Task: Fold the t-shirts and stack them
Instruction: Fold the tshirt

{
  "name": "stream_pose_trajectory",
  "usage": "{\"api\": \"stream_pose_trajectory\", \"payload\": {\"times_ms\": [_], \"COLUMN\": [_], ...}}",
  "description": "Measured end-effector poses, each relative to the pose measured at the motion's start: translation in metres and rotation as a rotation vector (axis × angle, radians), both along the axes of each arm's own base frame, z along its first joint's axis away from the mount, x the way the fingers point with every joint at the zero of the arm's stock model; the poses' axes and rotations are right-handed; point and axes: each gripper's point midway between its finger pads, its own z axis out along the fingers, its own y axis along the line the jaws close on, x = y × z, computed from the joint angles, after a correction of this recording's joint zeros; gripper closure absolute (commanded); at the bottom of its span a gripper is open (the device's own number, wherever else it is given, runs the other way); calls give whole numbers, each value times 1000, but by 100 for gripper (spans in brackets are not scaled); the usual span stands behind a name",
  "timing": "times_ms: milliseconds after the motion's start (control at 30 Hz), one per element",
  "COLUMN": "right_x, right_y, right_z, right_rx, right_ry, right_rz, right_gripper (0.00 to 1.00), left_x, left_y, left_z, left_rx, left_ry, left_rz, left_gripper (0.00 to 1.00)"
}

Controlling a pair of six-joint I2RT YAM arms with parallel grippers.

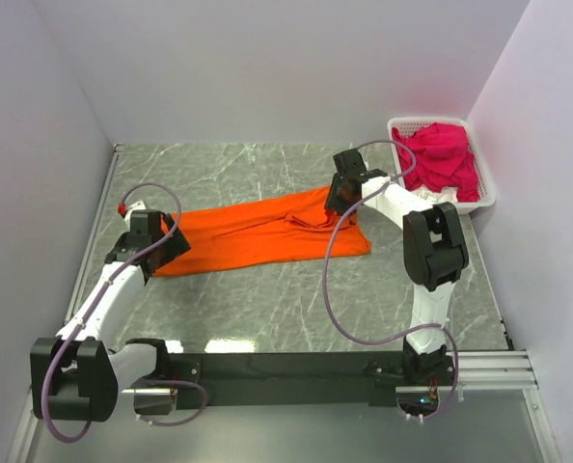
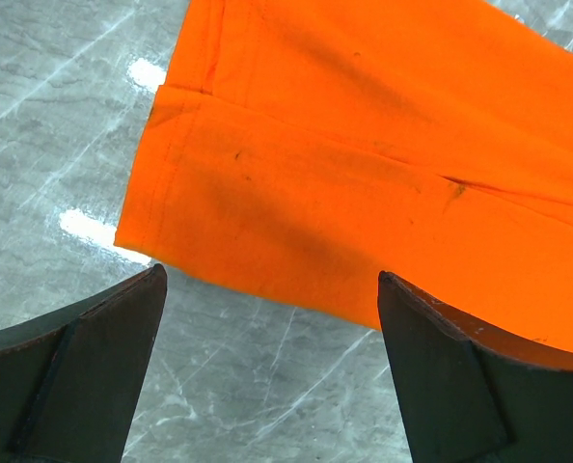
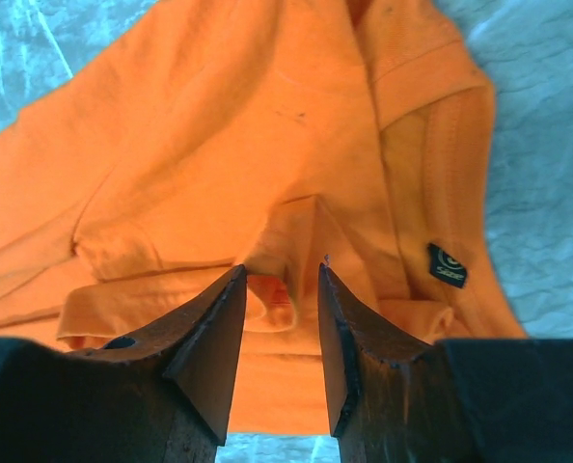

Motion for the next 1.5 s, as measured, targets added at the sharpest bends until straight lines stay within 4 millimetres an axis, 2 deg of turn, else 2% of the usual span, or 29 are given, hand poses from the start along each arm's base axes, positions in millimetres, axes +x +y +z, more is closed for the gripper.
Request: {"api": "stream_pose_trajectory", "payload": {"times_ms": [33, 133, 167, 267, 367, 533, 733, 833, 867, 900, 967, 1100, 1200, 1267, 1400, 1500], "right_x": [0, 1, 1, 3, 8, 17, 38, 41, 42, 43, 42, 43, 28, 15, -7, -21], "right_y": [1, 4, 4, 4, -2, -17, -18, -14, -13, -13, -12, -11, -12, -7, 17, 41], "right_z": [-1, -5, -8, -10, -9, -5, 8, 2, -1, -5, -8, 0, 9, 18, 31, 28], "right_rx": [7, 25, 30, 47, 69, 101, 150, 174, 175, 178, 176, 164, 133, 111, 76, 55], "right_ry": [2, 10, 16, 23, 20, 18, -11, 6, 13, 20, 27, -12, -48, -73, -115, -127], "right_rz": [-1, -12, -16, -35, -72, -147, -190, -201, -202, -204, -198, -163, -108, -47, 89, 193], "right_gripper": [59, 72, 81, 92, 95, 95, 90, 80, 71, 68, 63, 63, 65, 70, 73, 73], "left_x": [0, 0, 0, 0, 0, 0, -1, -1, -1, -1, -1, -1, -1, -1, -1, -1], "left_y": [0, -1, -1, -2, -2, -3, -4, -4, -4, -4, -4, -4, -4, -4, -4, -5], "left_z": [-1, -1, -1, -1, -1, -1, -3, -3, -3, -3, -5, -5, -5, -5, -5, -5], "left_rx": [0, 1, 1, 1, 1, 1, 1, 1, 1, 1, 2, 2, 2, 1, 1, 2], "left_ry": [2, 5, 5, 5, 5, 5, 11, 12, 12, 14, 19, 20, 20, 20, 20, 20], "left_rz": [-2, -4, -4, -7, -9, -9, -12, -12, -13, -12, -12, -13, -13, -14, -15, -16], "left_gripper": [4, 4, 4, 4, 4, 4, 4, 4, 4, 4, 4, 4, 4, 4, 4, 4]}}
